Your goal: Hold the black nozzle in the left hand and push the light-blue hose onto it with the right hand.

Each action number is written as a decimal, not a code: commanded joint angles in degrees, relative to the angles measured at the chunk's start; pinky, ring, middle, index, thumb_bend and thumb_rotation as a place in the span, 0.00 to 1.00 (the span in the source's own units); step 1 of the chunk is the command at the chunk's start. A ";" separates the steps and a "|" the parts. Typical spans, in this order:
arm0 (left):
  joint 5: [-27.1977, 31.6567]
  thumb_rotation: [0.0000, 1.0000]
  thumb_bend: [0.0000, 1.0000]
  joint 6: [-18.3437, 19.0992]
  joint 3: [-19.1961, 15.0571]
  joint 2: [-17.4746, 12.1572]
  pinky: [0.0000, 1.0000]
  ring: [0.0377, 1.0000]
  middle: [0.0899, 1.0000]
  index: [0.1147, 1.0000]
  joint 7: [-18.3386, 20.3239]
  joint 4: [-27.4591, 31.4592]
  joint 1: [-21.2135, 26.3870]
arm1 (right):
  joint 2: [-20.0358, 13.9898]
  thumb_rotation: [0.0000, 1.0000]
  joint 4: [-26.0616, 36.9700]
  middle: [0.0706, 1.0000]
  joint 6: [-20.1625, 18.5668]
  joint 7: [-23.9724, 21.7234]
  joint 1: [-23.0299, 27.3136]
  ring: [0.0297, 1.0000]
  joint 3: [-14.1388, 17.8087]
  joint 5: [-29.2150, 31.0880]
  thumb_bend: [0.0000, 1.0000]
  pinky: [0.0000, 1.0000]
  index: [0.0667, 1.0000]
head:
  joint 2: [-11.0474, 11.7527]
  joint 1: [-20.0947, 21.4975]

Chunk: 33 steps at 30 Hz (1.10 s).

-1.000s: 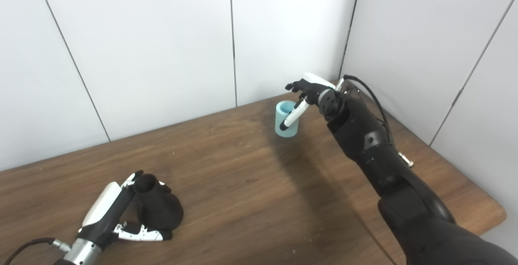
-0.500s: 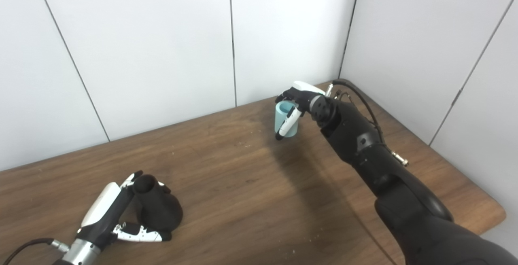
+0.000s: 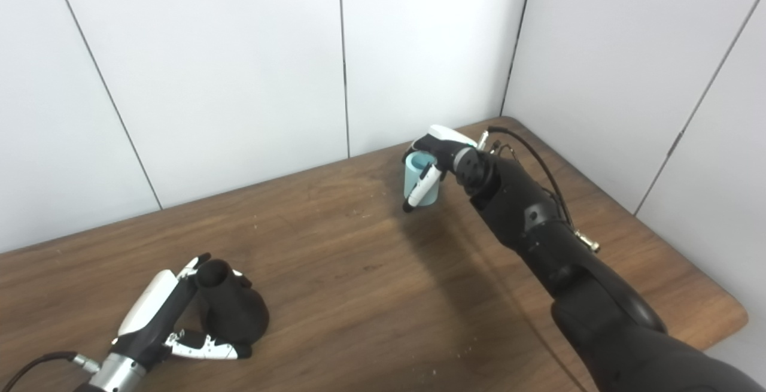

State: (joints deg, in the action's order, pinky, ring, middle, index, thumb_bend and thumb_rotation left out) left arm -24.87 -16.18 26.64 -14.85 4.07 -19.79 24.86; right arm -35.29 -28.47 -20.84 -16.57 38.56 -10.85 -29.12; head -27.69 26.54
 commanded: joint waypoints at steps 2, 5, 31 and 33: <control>-3.45 0.00 0.52 5.71 1.07 -2.98 0.99 0.56 0.39 0.44 4.70 -2.64 -3.93 | -1.76 0.00 1.66 0.48 2.06 3.77 1.82 0.51 0.49 -1.33 0.56 0.49 0.45 | -0.20 0.09; -3.47 0.00 0.53 5.79 1.05 -2.97 0.99 0.56 0.39 0.44 4.73 -2.55 -4.02 | -1.71 0.00 1.56 0.45 2.65 5.03 1.62 0.48 0.54 -1.63 0.52 0.46 0.42 | -0.16 0.09; -4.59 0.00 0.53 8.84 2.02 -0.91 0.99 0.58 0.43 0.42 5.14 -2.10 -3.50 | 2.64 0.00 28.42 0.45 7.77 -0.24 2.86 0.44 0.51 3.60 0.52 0.41 0.44 | -2.75 -11.62; -4.83 0.00 0.53 9.51 2.26 -0.46 0.99 0.58 0.44 0.42 5.07 -2.14 -3.26 | 3.43 0.00 31.66 0.45 8.45 -2.11 3.16 0.43 -0.06 4.35 0.52 0.40 0.44 | -2.94 -13.96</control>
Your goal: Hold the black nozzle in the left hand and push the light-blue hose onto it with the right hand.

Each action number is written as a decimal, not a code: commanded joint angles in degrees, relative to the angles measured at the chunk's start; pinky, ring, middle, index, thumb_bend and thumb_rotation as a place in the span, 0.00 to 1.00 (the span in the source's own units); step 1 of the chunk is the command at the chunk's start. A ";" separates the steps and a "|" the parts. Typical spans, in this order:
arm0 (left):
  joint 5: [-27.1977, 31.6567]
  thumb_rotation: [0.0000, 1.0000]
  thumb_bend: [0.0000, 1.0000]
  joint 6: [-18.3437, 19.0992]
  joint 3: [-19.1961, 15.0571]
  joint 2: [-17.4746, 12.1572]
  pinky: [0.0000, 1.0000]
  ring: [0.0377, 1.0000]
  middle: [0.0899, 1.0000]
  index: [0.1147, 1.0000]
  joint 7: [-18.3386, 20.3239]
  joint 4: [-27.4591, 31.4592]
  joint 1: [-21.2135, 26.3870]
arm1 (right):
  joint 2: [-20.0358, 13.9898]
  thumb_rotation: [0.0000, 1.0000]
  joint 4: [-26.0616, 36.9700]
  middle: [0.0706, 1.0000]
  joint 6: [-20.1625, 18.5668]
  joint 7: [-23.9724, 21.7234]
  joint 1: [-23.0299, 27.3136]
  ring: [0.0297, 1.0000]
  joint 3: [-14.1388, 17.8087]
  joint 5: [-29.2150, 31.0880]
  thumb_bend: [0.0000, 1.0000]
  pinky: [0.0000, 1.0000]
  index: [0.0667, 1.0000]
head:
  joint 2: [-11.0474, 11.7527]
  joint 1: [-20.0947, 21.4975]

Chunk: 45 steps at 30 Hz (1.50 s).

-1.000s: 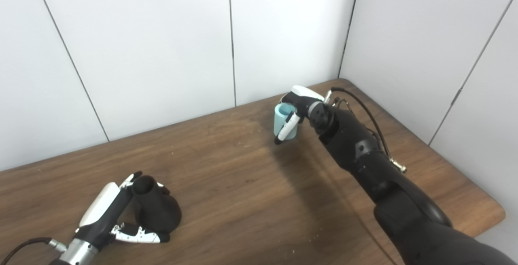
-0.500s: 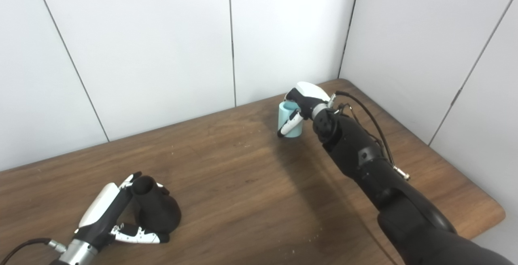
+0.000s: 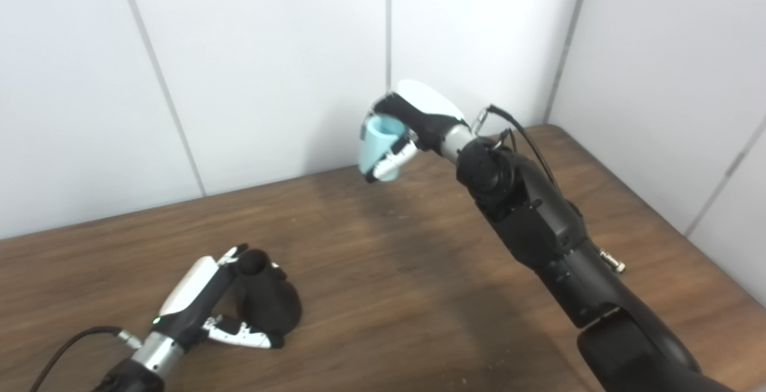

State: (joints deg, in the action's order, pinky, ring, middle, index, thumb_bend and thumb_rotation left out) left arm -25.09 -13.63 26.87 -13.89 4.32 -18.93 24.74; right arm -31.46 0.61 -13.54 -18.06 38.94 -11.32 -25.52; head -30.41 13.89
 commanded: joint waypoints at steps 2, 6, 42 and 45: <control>-4.99 0.00 0.53 7.60 2.33 -0.98 0.99 0.59 0.45 0.41 4.63 -2.94 -2.98 | -0.05 0.00 4.51 0.46 1.58 -2.08 2.88 0.42 0.29 1.54 0.52 0.39 0.44 | -0.49 -3.17; -6.04 0.00 0.52 8.63 3.01 -0.08 0.98 0.60 0.46 0.41 3.90 -2.50 -2.85 | 0.87 0.00 8.34 0.46 0.42 -5.12 2.87 0.42 0.36 3.10 0.52 0.38 0.45 | -1.14 -6.98; -6.26 0.00 0.53 13.25 3.35 2.50 1.00 0.57 0.43 0.42 5.57 -1.05 -2.16 | 8.61 0.00 9.60 0.46 -0.38 -10.34 0.46 0.43 -3.63 2.16 0.50 0.36 0.46 | -5.11 -14.19; -6.13 0.00 0.53 13.57 3.32 2.41 1.00 0.57 0.44 0.42 5.76 -0.89 -2.04 | 9.30 0.00 9.85 0.45 -0.60 -10.45 0.22 0.43 -3.92 2.08 0.50 0.36 0.46 | -5.23 -14.15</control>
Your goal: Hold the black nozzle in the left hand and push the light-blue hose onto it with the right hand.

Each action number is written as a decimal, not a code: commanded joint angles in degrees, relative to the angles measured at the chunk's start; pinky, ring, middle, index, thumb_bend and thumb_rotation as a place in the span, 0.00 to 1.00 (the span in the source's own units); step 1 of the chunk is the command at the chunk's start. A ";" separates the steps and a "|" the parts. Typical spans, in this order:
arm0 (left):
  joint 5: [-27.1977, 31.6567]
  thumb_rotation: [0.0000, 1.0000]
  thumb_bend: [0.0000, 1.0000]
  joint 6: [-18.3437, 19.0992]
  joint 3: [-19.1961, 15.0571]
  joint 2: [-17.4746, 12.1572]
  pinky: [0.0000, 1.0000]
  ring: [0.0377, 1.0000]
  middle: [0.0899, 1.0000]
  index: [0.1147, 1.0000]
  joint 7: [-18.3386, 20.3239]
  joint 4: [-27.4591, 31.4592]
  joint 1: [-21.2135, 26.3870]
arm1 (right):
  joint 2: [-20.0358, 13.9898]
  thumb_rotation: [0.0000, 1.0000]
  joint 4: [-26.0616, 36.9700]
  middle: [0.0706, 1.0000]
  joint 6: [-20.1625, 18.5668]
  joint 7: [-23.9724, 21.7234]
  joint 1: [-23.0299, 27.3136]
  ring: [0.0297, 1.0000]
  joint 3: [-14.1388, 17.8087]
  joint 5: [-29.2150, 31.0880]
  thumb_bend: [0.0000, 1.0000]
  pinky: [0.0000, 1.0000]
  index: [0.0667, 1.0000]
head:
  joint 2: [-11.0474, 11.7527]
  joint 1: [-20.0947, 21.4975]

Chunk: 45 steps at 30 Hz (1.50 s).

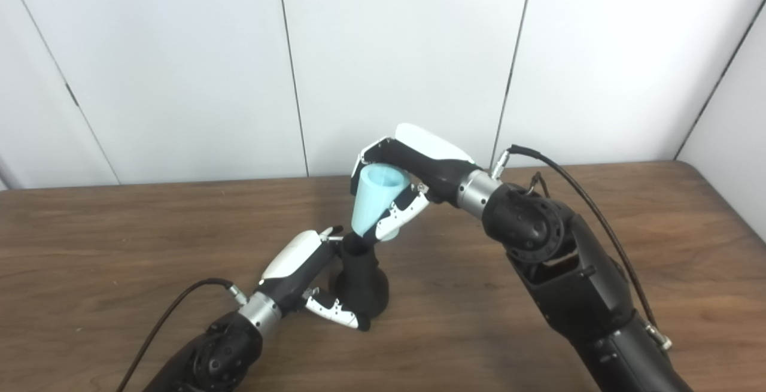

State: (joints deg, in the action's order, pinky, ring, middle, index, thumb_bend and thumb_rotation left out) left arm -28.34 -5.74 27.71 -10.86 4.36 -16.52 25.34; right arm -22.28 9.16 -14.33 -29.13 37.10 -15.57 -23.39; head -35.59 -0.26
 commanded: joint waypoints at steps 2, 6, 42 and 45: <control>-2.87 0.00 0.53 5.82 2.48 -0.62 0.99 0.57 0.44 0.42 5.72 -3.26 -2.57 | 0.37 0.00 1.32 0.45 0.28 0.61 1.93 0.43 0.23 -0.02 0.50 0.36 0.46 | -0.18 -0.13; -2.79 0.00 0.53 6.02 2.49 -0.49 1.00 0.57 0.43 0.42 5.78 -3.37 -2.47 | 0.92 0.00 1.40 0.45 0.27 0.50 1.59 0.44 0.00 0.13 0.50 0.35 0.46 | -0.18 -0.13; -2.68 0.00 0.53 7.28 2.78 -0.59 0.99 0.57 0.42 0.43 6.08 -3.12 -2.05 | -1.52 0.00 6.79 0.46 -1.61 -4.89 1.36 0.44 -3.13 -0.07 0.50 0.35 0.47 | -2.28 -0.51; -2.67 0.00 0.53 7.41 2.77 -0.67 0.99 0.57 0.42 0.43 6.28 -3.00 -2.03 | -1.40 0.00 6.81 0.46 -1.53 -5.02 1.37 0.44 -3.23 -0.01 0.50 0.34 0.47 | -2.28 -0.51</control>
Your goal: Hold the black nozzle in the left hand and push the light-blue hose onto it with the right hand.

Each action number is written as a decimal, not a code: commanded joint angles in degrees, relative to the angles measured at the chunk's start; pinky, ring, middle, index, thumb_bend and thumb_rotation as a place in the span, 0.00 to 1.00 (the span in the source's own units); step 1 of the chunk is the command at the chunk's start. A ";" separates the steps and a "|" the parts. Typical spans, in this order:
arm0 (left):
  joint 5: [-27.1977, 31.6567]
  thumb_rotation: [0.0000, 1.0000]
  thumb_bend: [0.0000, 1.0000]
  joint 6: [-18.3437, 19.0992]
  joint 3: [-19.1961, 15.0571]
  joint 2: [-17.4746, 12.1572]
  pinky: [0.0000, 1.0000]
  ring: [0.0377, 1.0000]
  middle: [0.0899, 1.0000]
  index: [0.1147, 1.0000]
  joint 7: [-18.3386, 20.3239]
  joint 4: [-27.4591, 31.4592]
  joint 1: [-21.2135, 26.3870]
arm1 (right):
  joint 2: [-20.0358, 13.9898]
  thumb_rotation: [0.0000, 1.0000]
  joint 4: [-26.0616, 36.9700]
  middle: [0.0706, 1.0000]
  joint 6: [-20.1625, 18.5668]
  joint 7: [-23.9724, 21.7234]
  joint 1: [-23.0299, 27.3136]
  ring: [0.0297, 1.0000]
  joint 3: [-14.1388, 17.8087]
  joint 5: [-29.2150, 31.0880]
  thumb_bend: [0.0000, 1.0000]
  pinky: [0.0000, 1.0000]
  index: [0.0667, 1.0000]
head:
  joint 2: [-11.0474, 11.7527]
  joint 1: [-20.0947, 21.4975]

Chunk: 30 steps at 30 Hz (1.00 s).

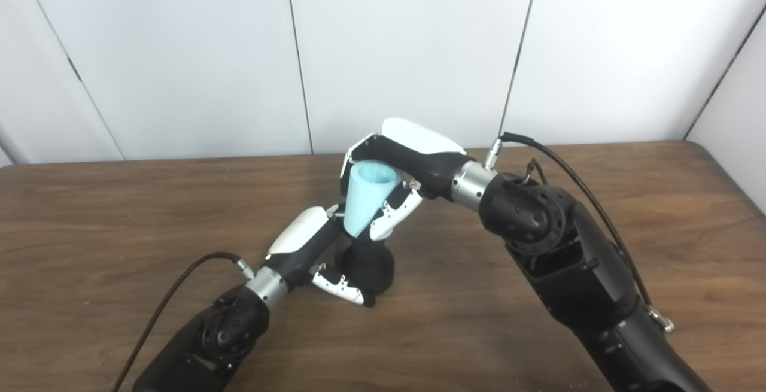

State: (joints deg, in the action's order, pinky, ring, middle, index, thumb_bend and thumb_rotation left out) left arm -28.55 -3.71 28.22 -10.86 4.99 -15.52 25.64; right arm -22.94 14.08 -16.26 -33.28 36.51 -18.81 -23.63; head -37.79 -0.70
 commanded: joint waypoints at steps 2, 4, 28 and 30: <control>-2.50 0.00 0.53 5.62 2.25 -0.72 0.99 0.57 0.42 0.43 5.81 -3.67 -2.35 | -0.61 0.00 1.84 0.46 0.58 -0.89 1.93 0.44 -0.07 0.30 0.50 0.34 0.47 | -0.09 -0.06; -2.52 0.00 0.53 5.82 2.25 -0.74 0.99 0.57 0.42 0.43 5.93 -3.51 -2.35 | -0.50 0.00 1.86 0.46 0.66 -0.90 1.90 0.44 -0.11 0.41 0.50 0.34 0.47 | -0.26 -0.14; -2.35 0.00 0.53 7.04 2.28 -0.94 1.00 0.58 0.42 0.43 6.82 -2.58 -2.53 | -1.30 0.00 -2.78 0.47 9.75 2.27 0.66 0.41 -4.34 -8.14 0.50 0.35 0.50 | -0.80 -0.26; -2.39 0.00 0.53 7.38 2.29 -1.01 1.00 0.59 0.42 0.43 7.05 -2.14 -2.61 | -1.19 0.00 -2.99 0.47 10.07 2.07 0.75 0.42 -4.21 -8.20 0.50 0.35 0.50 | -1.02 -0.35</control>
State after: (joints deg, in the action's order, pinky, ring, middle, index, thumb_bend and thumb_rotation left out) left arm -28.55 -2.26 28.25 -10.92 5.99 -14.85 25.70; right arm -23.01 12.02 -6.88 -30.25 36.48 -22.44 -30.54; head -38.76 -0.97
